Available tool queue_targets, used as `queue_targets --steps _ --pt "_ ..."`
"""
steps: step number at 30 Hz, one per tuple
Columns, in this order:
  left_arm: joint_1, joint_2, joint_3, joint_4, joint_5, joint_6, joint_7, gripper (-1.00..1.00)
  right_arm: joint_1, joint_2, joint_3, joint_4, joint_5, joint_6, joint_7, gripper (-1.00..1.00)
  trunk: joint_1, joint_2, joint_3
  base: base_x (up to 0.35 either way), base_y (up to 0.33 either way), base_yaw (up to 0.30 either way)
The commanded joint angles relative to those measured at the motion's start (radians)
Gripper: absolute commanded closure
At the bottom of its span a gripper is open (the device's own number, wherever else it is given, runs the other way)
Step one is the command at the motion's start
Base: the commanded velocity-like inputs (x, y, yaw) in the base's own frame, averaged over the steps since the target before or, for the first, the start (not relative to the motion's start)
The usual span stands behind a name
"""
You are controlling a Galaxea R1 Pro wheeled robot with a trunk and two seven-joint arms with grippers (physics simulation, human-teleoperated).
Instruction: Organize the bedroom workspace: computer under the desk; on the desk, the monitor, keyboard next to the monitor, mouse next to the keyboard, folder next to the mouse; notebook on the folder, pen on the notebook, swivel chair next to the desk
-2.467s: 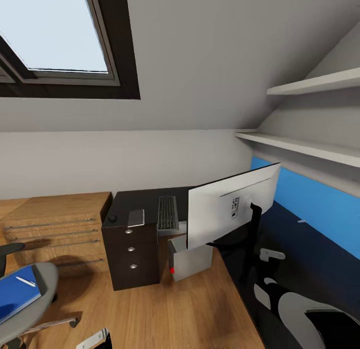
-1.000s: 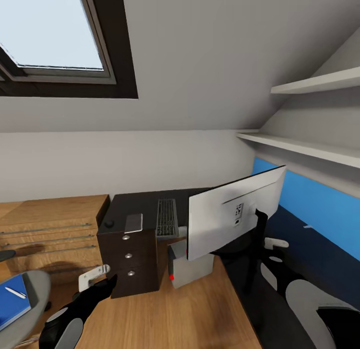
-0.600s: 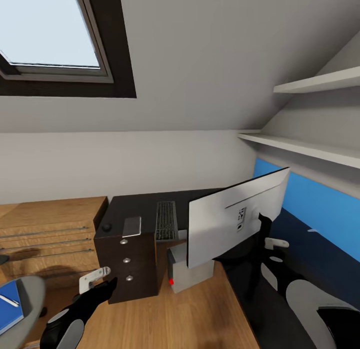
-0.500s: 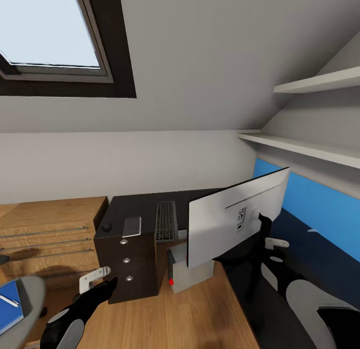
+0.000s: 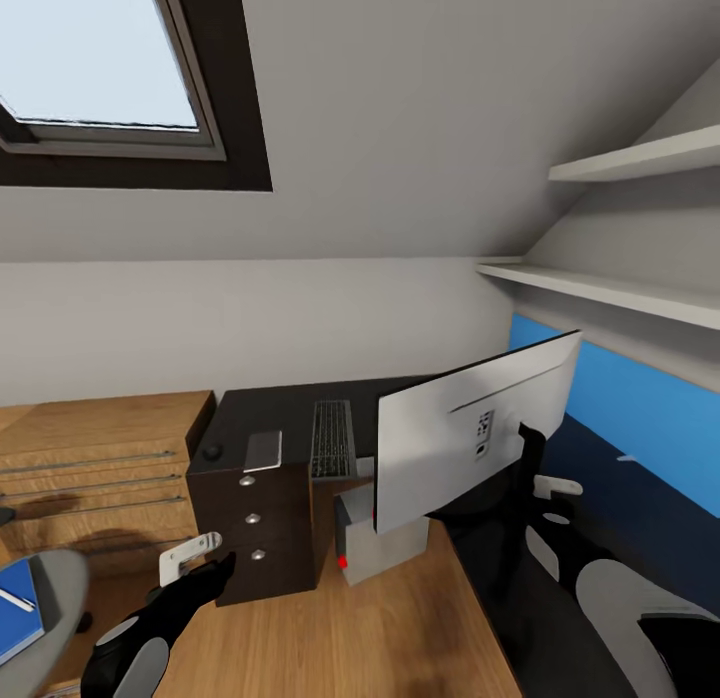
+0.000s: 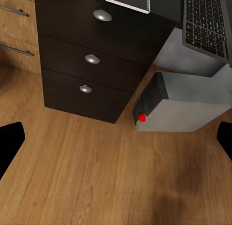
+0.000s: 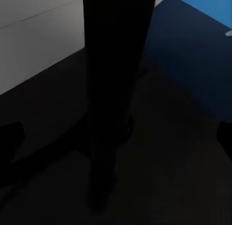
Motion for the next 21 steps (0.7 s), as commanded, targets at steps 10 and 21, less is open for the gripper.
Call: queue_targets --steps 10,21 --pt "-0.001 0.001 -0.002 -0.004 0.01 0.001 0.01 -1.0 -0.001 -0.013 0.005 0.001 -0.01 -0.004 -0.002 -1.0 0.039 -0.071 -0.033 0.0 0.0 0.0" --pt "-0.001 0.001 -0.002 -0.004 0.01 0.001 0.01 -1.0 -0.001 -0.014 0.005 0.001 -0.01 -0.005 -0.002 -1.0 0.081 -0.148 -0.067 0.0 0.0 0.0"
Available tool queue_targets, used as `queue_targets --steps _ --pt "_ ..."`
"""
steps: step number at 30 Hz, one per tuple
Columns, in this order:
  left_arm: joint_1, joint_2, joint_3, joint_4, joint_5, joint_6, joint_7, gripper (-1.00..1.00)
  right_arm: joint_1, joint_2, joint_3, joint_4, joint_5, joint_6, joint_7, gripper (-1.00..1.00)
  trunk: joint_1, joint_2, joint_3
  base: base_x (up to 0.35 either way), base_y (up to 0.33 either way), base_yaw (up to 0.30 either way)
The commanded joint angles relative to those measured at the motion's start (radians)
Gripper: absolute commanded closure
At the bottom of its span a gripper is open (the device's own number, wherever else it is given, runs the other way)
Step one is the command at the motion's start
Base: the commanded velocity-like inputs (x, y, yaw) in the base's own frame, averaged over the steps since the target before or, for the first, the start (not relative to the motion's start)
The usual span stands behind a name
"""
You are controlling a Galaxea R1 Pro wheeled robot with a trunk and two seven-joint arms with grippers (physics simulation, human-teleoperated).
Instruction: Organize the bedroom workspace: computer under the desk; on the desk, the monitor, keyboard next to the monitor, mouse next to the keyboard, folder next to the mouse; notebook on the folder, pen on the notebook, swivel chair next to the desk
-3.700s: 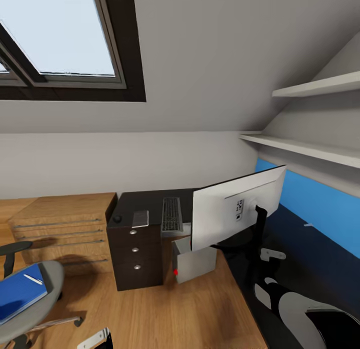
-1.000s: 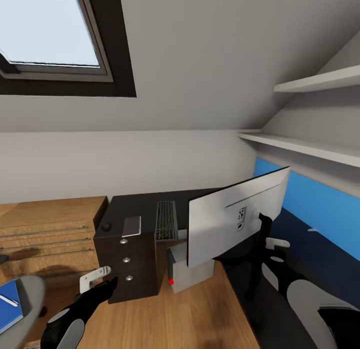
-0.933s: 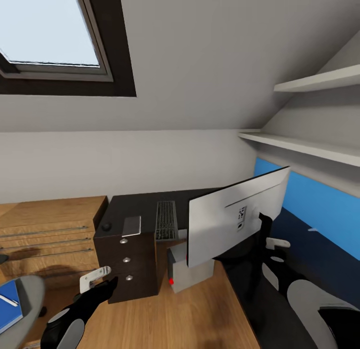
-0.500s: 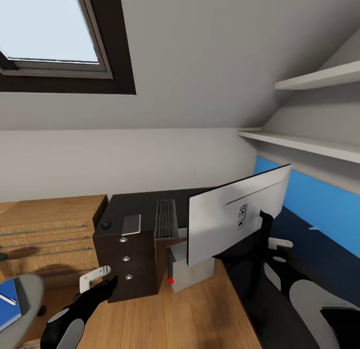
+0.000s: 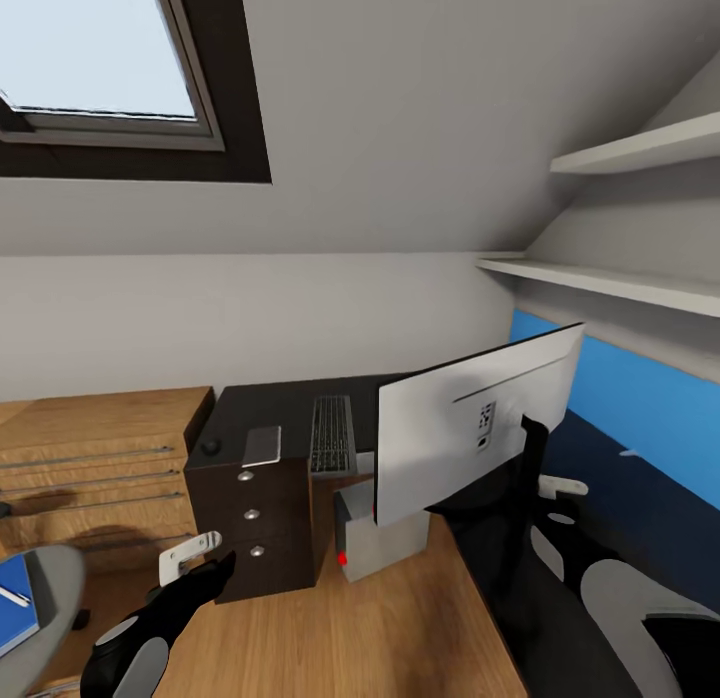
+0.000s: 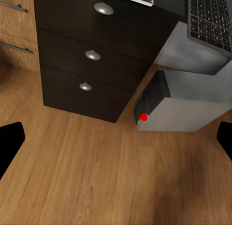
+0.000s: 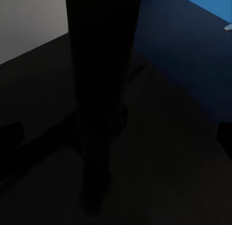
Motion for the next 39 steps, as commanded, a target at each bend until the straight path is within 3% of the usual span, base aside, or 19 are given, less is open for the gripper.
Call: queue_targets --steps 1,25,30,39 --pt "-0.001 0.001 -0.002 -0.001 0.01 0.001 0.01 -1.0 -0.001 0.0 0.004 0.001 -0.01 -0.005 -0.002 -1.0 0.004 -0.008 -0.005 0.0 0.0 0.0" --pt "-0.001 0.001 0.001 -0.001 0.01 -0.001 0.011 -1.0 -0.001 0.0 0.005 0.002 -0.01 -0.007 -0.003 -1.0 0.096 -0.176 -0.08 0.0 0.0 0.0" --pt "-0.001 0.002 0.001 -0.003 0.009 -0.002 0.011 -1.0 -0.001 0.0 0.004 0.004 -0.01 -0.066 -0.005 -1.0 0.115 -0.211 -0.095 0.0 0.0 0.0" --pt "-0.001 0.003 0.002 -0.003 0.01 -0.002 0.011 -1.0 -0.001 -0.002 0.004 0.003 -0.01 -0.072 -0.008 -1.0 0.15 -0.274 -0.124 0.0 0.0 0.0"
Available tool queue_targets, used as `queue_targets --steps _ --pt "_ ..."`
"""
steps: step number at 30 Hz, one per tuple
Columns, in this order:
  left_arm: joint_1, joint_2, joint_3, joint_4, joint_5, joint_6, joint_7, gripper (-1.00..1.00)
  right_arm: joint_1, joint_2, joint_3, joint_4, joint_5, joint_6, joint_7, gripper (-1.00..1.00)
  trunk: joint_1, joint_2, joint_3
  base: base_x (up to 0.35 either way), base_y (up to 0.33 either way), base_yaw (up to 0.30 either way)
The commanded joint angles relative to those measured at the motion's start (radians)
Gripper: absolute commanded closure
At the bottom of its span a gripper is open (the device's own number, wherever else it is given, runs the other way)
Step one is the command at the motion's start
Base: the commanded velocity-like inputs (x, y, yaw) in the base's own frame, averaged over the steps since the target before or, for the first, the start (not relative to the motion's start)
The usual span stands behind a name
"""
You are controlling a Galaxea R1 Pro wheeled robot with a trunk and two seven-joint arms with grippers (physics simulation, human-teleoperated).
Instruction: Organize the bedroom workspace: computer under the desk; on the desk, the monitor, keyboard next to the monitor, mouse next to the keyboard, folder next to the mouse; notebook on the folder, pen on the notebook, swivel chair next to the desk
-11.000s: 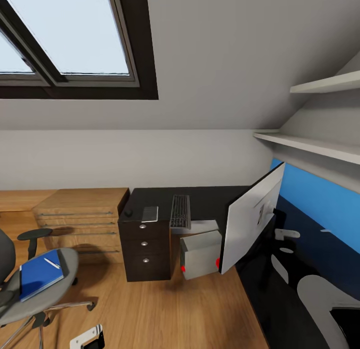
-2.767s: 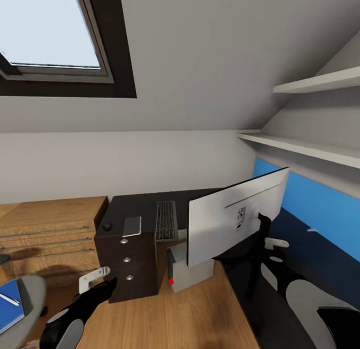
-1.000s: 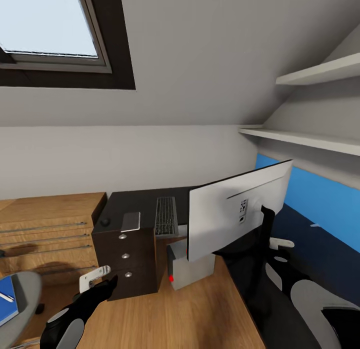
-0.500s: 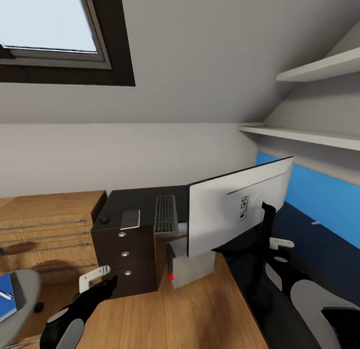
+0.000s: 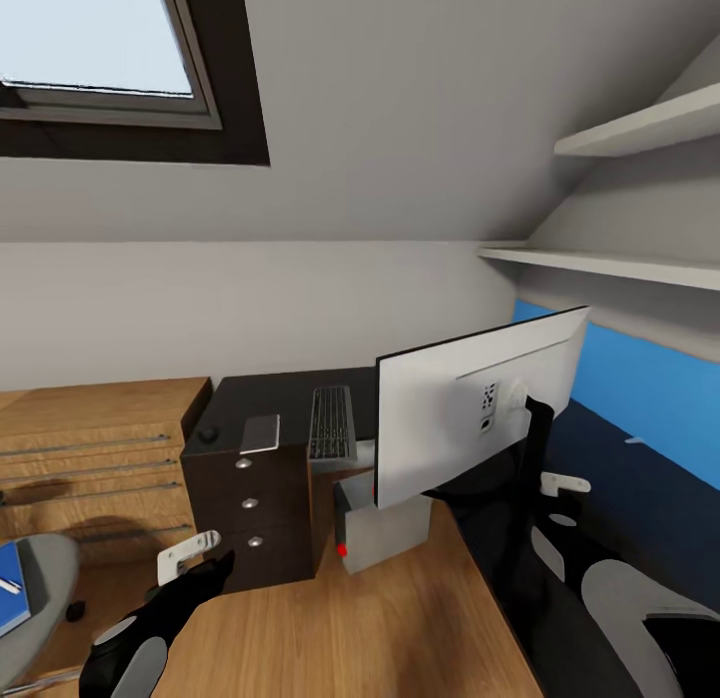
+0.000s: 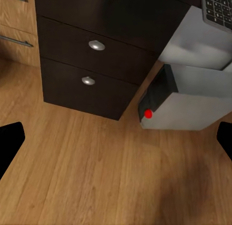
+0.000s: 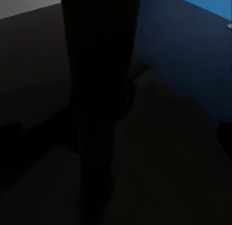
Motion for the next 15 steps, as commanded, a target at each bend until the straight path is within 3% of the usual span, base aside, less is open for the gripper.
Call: queue_targets --steps 1,15 --pt "-0.001 0.001 -0.003 -0.001 0.01 0.001 0.01 -1.0 -0.001 -0.001 0.004 0.001 -0.01 -0.005 -0.001 -1.0 0.004 -0.008 -0.004 0.0 0.0 0.0" --pt "-0.001 0.004 -0.001 -0.001 0.01 0.001 0.01 -1.0 -0.001 -0.014 0.005 0.001 -0.01 -0.005 -0.002 -1.0 0.058 -0.106 -0.048 0.0 0.0 0.0"
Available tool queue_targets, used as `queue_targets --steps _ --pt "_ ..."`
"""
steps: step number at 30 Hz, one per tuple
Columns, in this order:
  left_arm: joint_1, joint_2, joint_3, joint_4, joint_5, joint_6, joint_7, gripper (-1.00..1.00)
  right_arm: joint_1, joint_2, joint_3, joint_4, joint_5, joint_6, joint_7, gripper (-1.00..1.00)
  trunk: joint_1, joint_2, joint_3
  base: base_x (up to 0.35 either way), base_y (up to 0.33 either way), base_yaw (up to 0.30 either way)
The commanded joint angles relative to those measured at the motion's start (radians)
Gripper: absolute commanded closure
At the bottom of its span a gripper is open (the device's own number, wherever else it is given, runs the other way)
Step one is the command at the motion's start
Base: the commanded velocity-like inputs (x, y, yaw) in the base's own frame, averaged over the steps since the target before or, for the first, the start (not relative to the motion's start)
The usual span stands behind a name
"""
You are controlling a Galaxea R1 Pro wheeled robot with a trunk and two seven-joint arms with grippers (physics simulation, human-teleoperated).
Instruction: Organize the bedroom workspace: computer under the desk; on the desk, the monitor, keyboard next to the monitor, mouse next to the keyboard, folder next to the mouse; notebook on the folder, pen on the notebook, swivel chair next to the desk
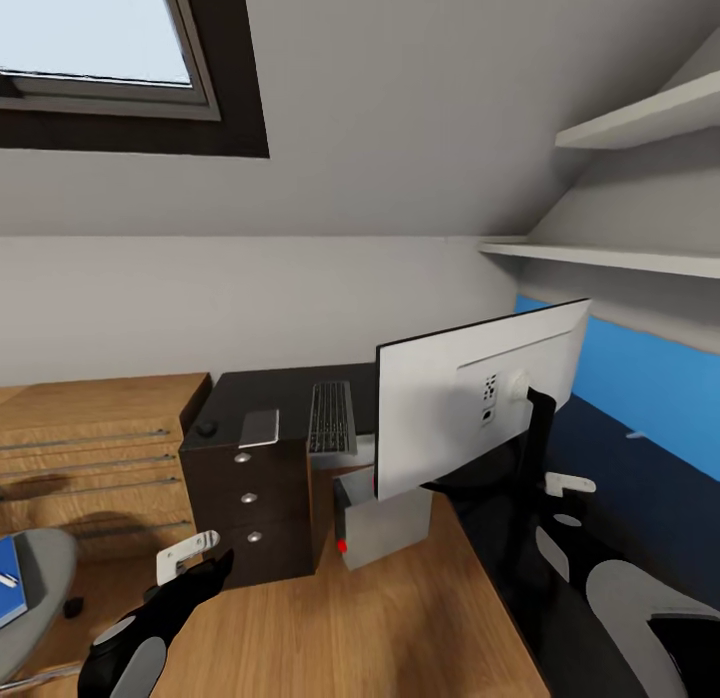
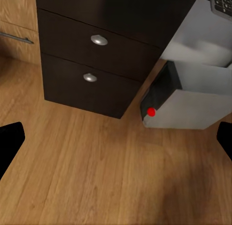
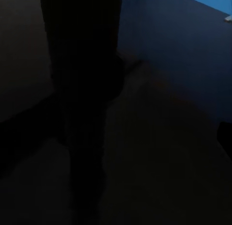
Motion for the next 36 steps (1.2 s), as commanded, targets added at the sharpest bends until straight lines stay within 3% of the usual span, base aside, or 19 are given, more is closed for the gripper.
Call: queue_targets --steps 1,5,9,15,17,36 --pt "-0.001 0.001 -0.002 -0.001 0.01 0.001 0.01 -1.0 -0.001 0.0 0.004 0.0 -0.01 -0.005 -0.001 -1.0 0.004 -0.008 -0.004 0.0 0.0 0.0" --pt "-0.001 0.001 -0.002 -0.001 0.011 0.001 0.011 -1.0 -0.001 0.0 0.004 0.0 -0.009 -0.005 0.0 -1.0 0.019 -0.036 -0.017 0.0 0.0 0.0" --pt "-0.001 0.002 0.0 -0.001 0.01 0.001 0.011 -1.0 -0.001 0.0 0.004 -0.001 -0.009 -0.005 0.0 -1.0 0.019 -0.036 -0.017 0.0 0.0 0.0" --pt "-0.001 0.003 0.088 0.001 0.012 0.002 0.01 -1.0 -0.001 0.0 0.004 -0.001 -0.009 -0.005 -0.001 -1.0 0.019 -0.036 -0.017 0.0 0.0 0.0" --pt "-0.001 0.003 0.094 0.002 0.012 0.003 0.009 -1.0 -0.001 0.0 0.004 -0.001 -0.009 -0.005 -0.002 -1.0 0.019 -0.036 -0.017 0.014 0.013 0.0" --pt "-0.001 0.002 0.099 0.009 0.006 0.004 0.008 -1.0 -0.001 -0.015 0.004 -0.001 -0.009 -0.005 -0.003 -1.0 0.019 -0.036 -0.017 0.112 0.035 0.0"
